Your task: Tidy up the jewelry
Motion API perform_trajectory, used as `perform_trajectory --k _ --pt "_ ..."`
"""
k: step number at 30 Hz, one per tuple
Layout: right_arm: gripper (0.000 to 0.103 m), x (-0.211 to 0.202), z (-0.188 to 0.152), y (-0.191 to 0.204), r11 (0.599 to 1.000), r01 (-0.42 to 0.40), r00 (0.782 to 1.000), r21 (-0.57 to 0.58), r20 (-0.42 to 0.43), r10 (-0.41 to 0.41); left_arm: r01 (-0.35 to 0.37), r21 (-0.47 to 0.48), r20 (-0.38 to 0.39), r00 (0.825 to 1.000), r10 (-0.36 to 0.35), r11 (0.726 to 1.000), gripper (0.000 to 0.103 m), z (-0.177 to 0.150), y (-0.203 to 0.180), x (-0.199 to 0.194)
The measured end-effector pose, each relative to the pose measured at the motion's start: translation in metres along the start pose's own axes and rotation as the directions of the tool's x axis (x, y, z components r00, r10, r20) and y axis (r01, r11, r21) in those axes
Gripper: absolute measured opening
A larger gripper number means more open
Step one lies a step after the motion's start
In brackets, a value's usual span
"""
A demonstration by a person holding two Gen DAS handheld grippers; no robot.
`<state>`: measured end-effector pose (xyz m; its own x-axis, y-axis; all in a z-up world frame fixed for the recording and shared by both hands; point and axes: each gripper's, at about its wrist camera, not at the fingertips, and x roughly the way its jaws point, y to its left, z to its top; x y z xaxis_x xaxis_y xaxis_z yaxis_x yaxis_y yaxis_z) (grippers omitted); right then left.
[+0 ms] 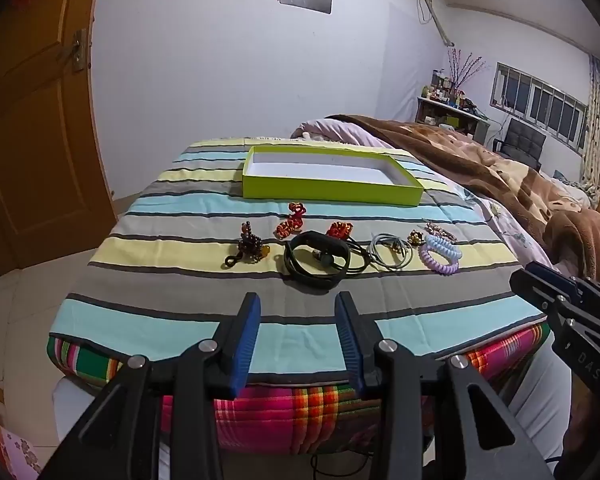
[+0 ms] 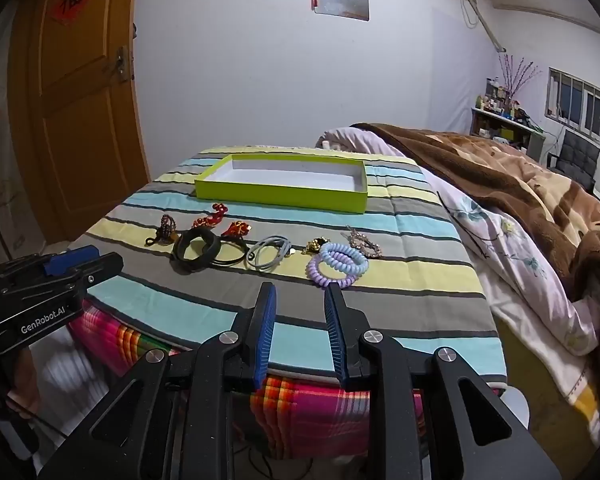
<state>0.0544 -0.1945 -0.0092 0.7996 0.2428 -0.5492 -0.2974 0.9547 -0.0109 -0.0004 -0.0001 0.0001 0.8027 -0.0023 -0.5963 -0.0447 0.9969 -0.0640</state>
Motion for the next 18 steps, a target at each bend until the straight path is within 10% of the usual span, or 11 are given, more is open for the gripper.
perform_trajectory --k 18 --pt "0.026 0.002 0.001 -0.002 1.000 -0.002 1.000 0.007 -0.015 0.002 0.014 -0.011 0.001 1.000 -0.014 1.000 0.040 0.001 -0.001 -0.001"
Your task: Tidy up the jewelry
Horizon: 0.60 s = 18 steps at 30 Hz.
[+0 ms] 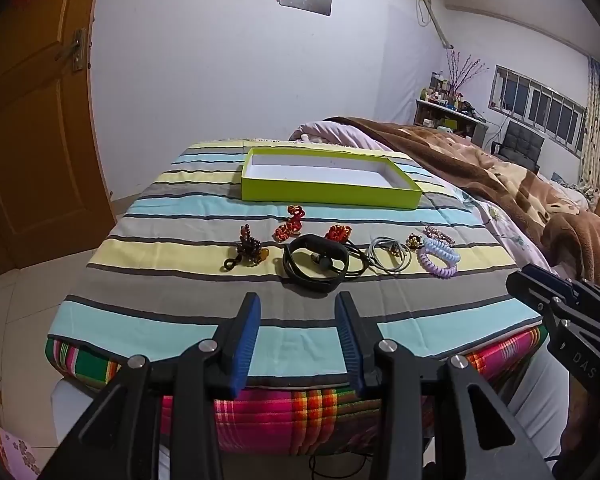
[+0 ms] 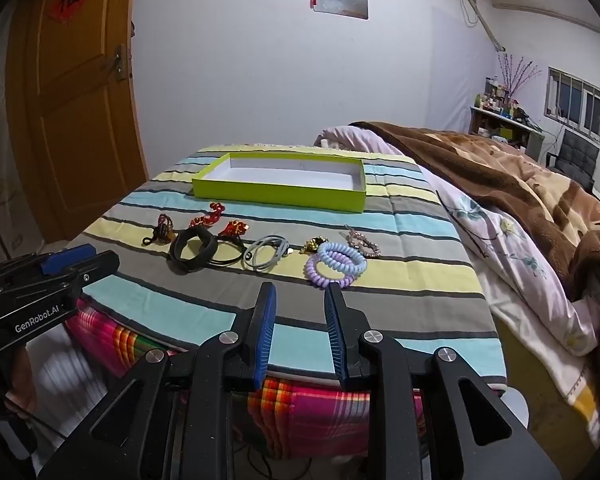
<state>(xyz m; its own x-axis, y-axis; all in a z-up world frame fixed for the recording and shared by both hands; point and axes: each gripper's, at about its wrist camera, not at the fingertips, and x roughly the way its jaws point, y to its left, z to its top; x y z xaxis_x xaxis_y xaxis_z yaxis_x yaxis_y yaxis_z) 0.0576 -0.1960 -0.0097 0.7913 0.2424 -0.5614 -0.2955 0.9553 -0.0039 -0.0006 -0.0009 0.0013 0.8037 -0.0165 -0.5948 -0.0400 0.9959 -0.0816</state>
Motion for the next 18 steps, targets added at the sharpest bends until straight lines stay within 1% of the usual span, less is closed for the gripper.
perform_trajectory --k 18 --pt "0.026 0.0007 -0.0005 0.0001 1.000 0.004 1.000 -0.001 0.000 -0.004 0.011 -0.003 -0.005 1.000 -0.011 1.000 0.040 -0.0009 0.0000 0.0006"
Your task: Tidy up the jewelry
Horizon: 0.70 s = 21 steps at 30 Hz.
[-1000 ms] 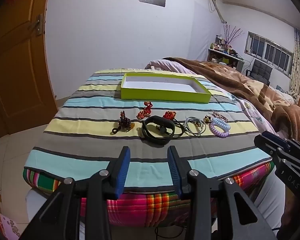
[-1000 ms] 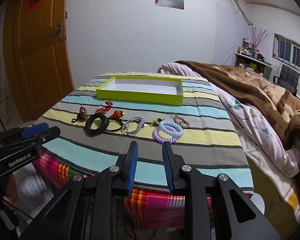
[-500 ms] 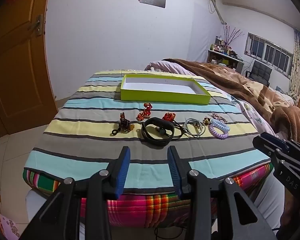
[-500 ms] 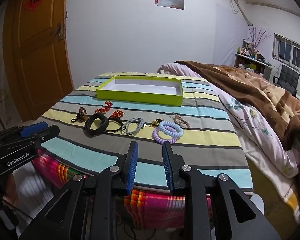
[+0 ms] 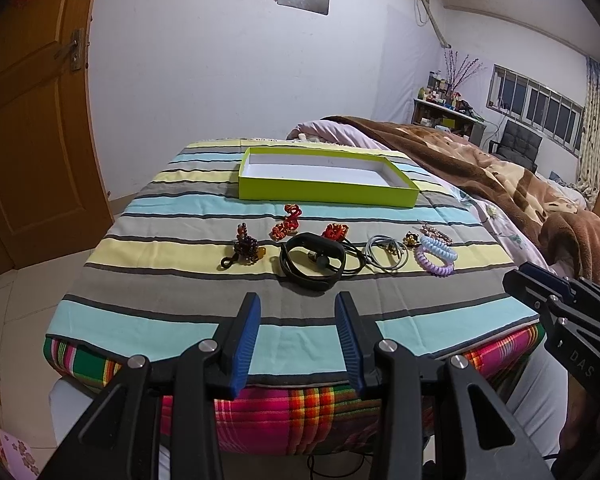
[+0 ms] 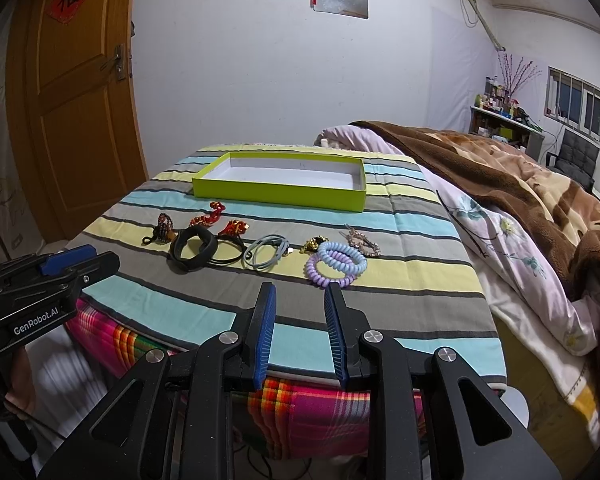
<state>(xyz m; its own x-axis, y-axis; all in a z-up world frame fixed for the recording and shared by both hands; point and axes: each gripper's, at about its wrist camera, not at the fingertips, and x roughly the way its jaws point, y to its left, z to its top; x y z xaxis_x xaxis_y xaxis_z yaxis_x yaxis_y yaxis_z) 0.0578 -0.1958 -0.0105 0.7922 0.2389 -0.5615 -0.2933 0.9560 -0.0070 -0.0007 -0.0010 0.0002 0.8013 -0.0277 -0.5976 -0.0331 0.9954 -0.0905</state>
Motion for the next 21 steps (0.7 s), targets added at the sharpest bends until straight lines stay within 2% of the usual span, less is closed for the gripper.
perform_trajectory --k 21 --pt "0.026 -0.0006 0.0004 0.0005 1.000 0.000 1.000 -0.001 0.000 0.000 0.002 -0.002 0.004 1.000 -0.002 1.000 0.040 0.0008 -0.0016 -0.0026"
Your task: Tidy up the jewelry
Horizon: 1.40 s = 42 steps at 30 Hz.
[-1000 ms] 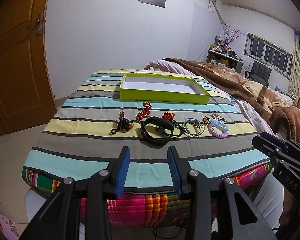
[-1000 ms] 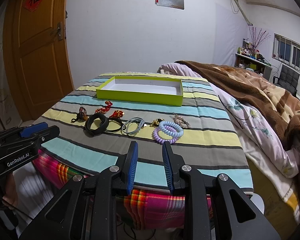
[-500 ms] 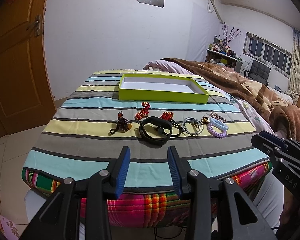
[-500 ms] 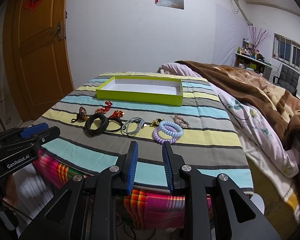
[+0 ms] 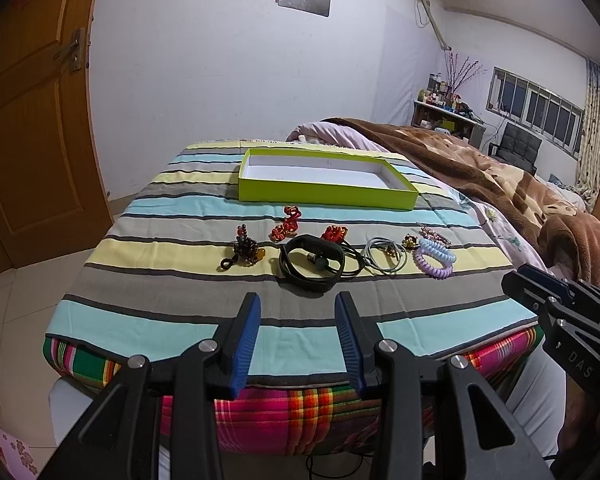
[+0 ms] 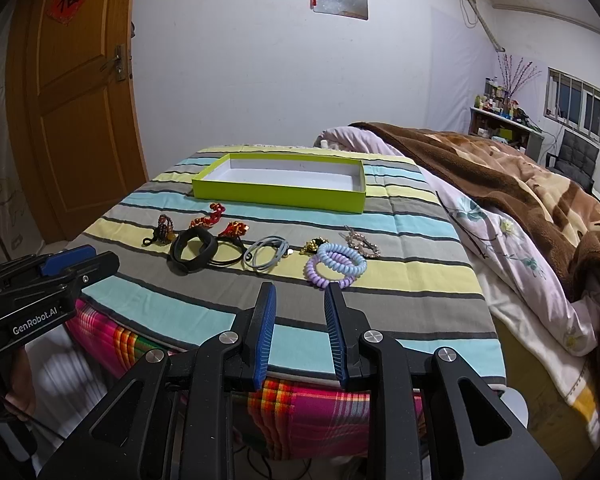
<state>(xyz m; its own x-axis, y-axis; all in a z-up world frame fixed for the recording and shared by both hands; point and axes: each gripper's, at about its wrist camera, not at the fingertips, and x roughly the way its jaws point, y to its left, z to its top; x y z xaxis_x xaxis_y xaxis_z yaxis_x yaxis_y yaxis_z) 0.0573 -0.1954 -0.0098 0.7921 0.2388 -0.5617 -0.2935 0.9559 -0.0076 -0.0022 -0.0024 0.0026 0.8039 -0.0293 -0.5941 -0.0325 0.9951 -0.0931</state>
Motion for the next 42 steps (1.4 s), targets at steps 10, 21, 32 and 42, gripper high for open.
perform_trajectory --k 10,21,32,42 --pt "0.026 -0.0001 0.0004 0.0006 1.000 0.001 1.000 0.000 0.000 -0.001 0.002 0.000 -0.001 1.000 -0.002 1.000 0.040 0.0000 0.0004 -0.0001" --pt "0.026 0.0001 0.0001 0.0002 1.000 0.000 1.000 0.000 0.000 0.000 0.006 -0.003 0.002 1.000 -0.006 1.000 0.040 -0.0004 -0.0007 -0.0010" --pt "0.026 0.0007 0.0001 0.0000 1.000 0.000 1.000 0.000 -0.001 0.000 0.023 -0.016 -0.004 1.000 -0.023 1.000 0.040 0.0001 -0.0003 -0.0006" --pt "0.026 0.0042 0.0007 -0.0008 1.000 -0.010 1.000 0.003 -0.004 0.010 0.039 -0.033 -0.004 0.999 -0.039 0.999 0.040 0.0026 0.0053 0.0058"
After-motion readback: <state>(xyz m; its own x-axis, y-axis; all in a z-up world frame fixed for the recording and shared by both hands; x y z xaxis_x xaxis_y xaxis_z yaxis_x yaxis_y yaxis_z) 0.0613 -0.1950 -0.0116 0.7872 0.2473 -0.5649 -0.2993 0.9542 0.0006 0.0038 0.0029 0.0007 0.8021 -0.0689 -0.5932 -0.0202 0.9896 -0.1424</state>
